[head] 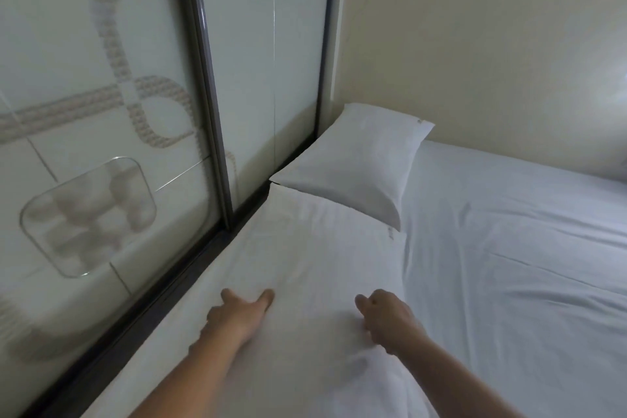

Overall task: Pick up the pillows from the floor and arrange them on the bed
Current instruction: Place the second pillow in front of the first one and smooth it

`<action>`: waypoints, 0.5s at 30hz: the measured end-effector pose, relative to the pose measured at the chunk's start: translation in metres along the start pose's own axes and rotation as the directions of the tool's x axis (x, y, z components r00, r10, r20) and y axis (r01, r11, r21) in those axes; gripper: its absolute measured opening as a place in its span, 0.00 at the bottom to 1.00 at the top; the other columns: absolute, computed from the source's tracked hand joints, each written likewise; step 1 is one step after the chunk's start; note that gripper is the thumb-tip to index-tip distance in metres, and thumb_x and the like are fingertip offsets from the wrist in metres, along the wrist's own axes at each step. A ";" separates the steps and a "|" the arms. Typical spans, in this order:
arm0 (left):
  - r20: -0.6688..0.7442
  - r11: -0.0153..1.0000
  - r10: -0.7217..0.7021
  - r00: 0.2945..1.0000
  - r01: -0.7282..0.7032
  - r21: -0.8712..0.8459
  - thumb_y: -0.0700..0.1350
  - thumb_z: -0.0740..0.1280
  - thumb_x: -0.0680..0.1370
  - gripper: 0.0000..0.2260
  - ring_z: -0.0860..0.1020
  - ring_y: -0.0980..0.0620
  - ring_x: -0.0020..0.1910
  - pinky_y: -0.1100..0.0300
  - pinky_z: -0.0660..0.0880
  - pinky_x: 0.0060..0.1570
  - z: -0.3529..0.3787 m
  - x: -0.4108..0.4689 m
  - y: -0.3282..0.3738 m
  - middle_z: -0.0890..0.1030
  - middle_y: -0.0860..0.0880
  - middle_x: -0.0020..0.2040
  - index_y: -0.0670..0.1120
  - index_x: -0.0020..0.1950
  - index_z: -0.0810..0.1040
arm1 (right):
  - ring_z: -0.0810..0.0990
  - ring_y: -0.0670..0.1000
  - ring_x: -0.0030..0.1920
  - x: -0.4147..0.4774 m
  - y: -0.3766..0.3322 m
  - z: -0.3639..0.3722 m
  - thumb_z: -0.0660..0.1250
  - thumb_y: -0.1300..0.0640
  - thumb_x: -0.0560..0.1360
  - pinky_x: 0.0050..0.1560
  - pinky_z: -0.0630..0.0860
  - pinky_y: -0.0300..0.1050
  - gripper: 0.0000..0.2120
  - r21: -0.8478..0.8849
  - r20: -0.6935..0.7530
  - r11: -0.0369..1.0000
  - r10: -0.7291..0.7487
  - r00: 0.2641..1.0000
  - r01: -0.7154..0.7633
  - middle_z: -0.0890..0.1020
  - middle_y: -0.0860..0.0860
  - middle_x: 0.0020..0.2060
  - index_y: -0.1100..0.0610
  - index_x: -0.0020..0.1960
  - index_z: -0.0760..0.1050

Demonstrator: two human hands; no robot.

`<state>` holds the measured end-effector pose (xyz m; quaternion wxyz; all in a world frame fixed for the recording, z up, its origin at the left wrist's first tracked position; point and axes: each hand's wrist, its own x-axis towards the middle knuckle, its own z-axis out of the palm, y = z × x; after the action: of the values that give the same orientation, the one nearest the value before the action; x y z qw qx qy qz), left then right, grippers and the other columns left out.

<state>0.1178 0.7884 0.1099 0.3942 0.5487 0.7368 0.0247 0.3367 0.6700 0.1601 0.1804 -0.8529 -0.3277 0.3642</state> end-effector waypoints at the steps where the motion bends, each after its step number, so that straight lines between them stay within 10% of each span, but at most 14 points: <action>1: 0.046 0.998 -0.018 0.999 0.020 -0.057 0.78 0.59 0.59 0.54 0.70 0.36 0.65 0.40 0.67 0.64 0.002 0.001 -0.013 0.68 0.39 0.70 0.47 0.75 0.53 | 0.79 0.57 0.47 0.007 0.006 0.004 0.58 0.41 0.74 0.46 0.74 0.48 0.18 -0.080 -0.064 0.997 0.009 0.998 -0.014 0.80 0.55 0.48 0.57 0.50 0.72; 7: 0.088 0.969 0.011 0.996 0.012 -0.246 0.76 0.69 0.52 0.61 0.72 0.39 0.64 0.43 0.68 0.65 -0.006 0.015 -0.033 0.70 0.42 0.70 0.47 0.75 0.54 | 0.70 0.64 0.65 0.025 0.032 0.039 0.67 0.30 0.66 0.67 0.66 0.57 0.51 0.284 0.014 0.922 0.271 0.963 -0.263 0.67 0.62 0.69 0.63 0.73 0.54; 12: -0.083 0.946 0.168 0.982 -0.184 -0.266 0.57 0.74 0.67 0.25 0.81 0.43 0.41 0.50 0.79 0.49 -0.002 0.021 -0.020 0.82 0.44 0.43 0.41 0.55 0.78 | 0.74 0.63 0.58 0.026 0.037 0.054 0.70 0.31 0.63 0.63 0.71 0.59 0.51 0.463 -0.020 0.855 0.273 0.962 -0.233 0.71 0.60 0.63 0.61 0.72 0.56; 15: -0.288 0.943 0.281 0.916 -0.320 -0.095 0.57 0.72 0.70 0.21 0.80 0.40 0.46 0.52 0.75 0.44 -0.031 0.031 0.003 0.82 0.41 0.49 0.43 0.53 0.77 | 0.76 0.62 0.57 0.027 0.024 0.046 0.71 0.30 0.60 0.62 0.73 0.61 0.51 0.498 -0.057 0.856 0.193 0.980 -0.139 0.74 0.59 0.61 0.60 0.69 0.60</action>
<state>0.0987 0.8278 0.1158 0.3191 0.6180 0.6868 0.2112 0.3268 0.6743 0.1025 0.3762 -0.8219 -0.1396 0.4043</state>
